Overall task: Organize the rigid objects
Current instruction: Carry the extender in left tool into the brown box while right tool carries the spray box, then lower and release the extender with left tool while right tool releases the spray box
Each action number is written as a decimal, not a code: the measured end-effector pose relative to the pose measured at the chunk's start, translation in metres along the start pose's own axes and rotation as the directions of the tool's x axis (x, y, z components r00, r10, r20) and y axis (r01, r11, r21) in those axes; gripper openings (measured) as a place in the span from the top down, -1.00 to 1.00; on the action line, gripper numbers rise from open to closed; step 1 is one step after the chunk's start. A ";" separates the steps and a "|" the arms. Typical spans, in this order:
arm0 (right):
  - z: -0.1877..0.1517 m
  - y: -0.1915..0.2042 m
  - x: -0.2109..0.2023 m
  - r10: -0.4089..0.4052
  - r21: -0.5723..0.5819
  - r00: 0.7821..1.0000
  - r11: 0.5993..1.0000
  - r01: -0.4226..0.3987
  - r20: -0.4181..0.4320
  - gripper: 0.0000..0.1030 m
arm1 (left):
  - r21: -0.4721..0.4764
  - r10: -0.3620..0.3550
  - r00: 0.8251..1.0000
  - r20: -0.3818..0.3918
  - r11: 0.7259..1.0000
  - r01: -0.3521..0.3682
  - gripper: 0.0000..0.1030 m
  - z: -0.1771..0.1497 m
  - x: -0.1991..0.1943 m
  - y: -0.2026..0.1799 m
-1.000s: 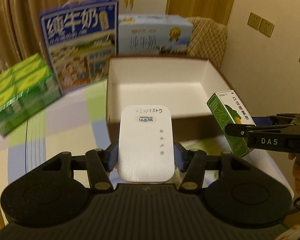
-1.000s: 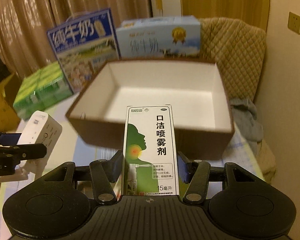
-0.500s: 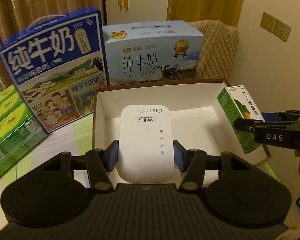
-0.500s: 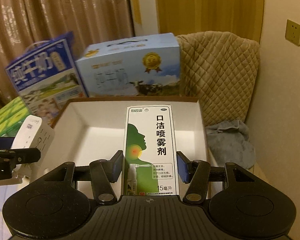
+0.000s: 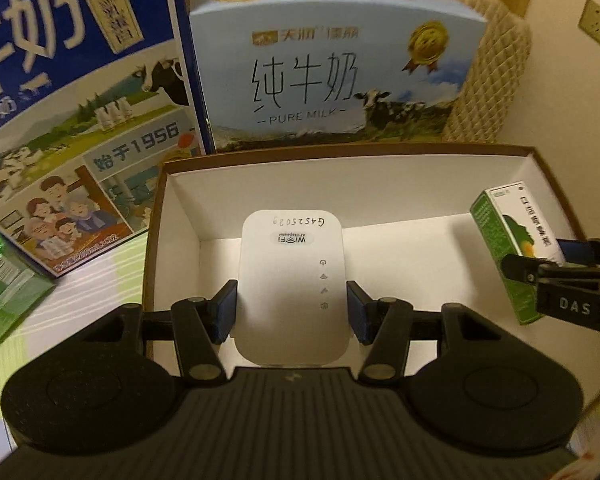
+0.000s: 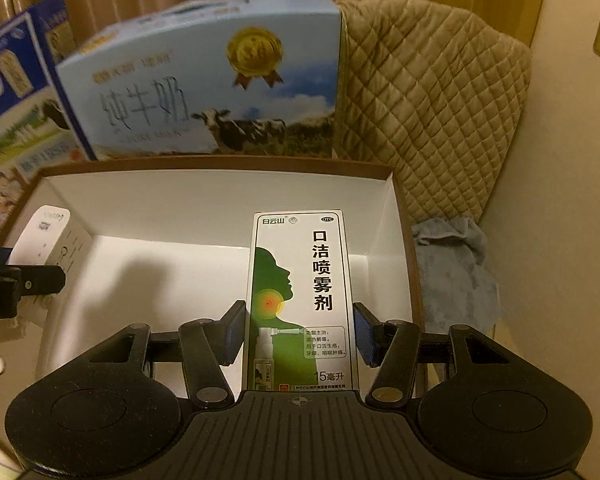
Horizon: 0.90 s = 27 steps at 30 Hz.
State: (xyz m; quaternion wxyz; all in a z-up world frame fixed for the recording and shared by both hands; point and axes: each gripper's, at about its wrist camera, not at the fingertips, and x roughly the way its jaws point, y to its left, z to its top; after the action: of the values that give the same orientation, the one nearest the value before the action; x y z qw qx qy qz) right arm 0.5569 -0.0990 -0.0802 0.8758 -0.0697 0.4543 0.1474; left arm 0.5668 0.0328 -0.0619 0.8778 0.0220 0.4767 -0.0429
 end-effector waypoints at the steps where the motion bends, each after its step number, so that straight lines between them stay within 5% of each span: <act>1: 0.001 0.000 0.003 -0.004 -0.005 1.000 1.000 0.004 -0.002 -0.01 | 0.000 0.005 1.000 -0.005 1.000 -0.005 0.00 0.002 0.004 0.000; 14: 0.010 0.002 0.021 -0.085 -0.073 0.996 0.994 0.086 0.012 -0.01 | 0.045 0.034 0.999 -0.026 0.998 -0.033 0.00 0.013 0.047 -0.008; 18: 0.012 0.001 0.022 -0.088 -0.079 0.996 0.993 0.089 0.016 -0.01 | 0.061 0.034 0.999 0.003 0.998 -0.034 -0.24 0.016 0.044 -0.009; 27: 0.014 -0.002 0.022 -0.061 -0.051 0.997 0.997 0.063 0.037 -0.01 | 0.035 -0.003 1.000 0.007 0.999 0.003 -0.24 0.020 0.023 0.000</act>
State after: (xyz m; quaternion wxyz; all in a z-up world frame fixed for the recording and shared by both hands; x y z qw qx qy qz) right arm 0.5806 -0.0924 -0.0903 0.8856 -0.1041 0.4325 0.1334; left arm 0.5957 0.0297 -0.0703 0.8789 0.0366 0.4727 -0.0526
